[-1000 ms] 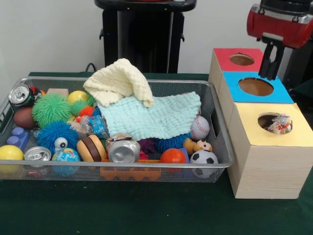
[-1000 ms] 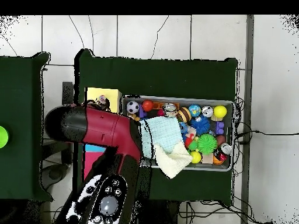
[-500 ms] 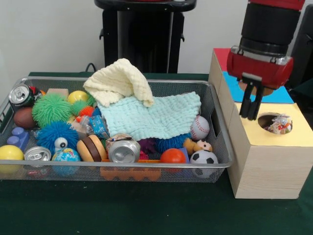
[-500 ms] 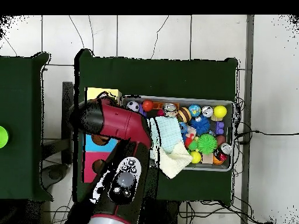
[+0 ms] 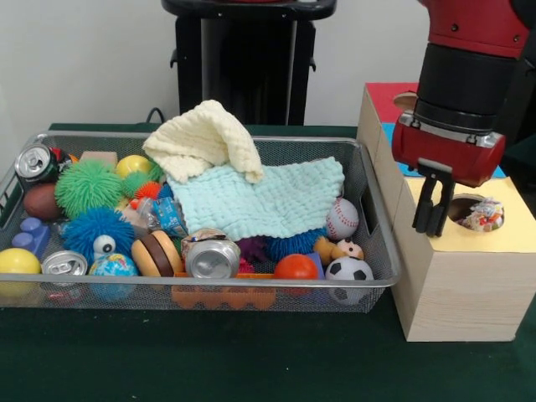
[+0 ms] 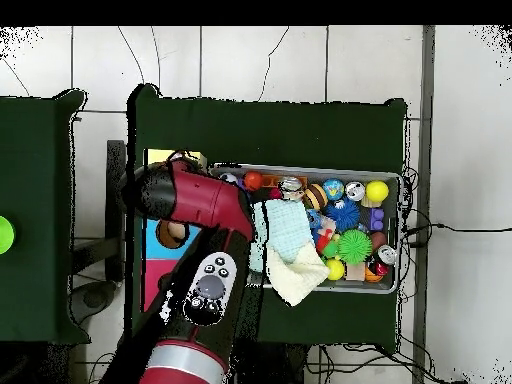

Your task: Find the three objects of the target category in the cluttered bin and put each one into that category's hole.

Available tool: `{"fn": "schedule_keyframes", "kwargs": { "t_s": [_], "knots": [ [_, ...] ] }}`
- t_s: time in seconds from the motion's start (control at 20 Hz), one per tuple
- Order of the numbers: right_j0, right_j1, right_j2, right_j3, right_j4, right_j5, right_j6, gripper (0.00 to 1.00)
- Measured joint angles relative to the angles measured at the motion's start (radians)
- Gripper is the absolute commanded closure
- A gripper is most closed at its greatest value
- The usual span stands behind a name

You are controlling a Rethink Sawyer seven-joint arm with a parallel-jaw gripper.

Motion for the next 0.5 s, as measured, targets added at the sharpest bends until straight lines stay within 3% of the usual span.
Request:
{"fn": "schedule_keyframes", "kwargs": {
  "t_s": [0.5],
  "knots": [
    [0.031,0.033,-0.051,-0.049,0.006,0.050,0.000,1.00]
  ]
}}
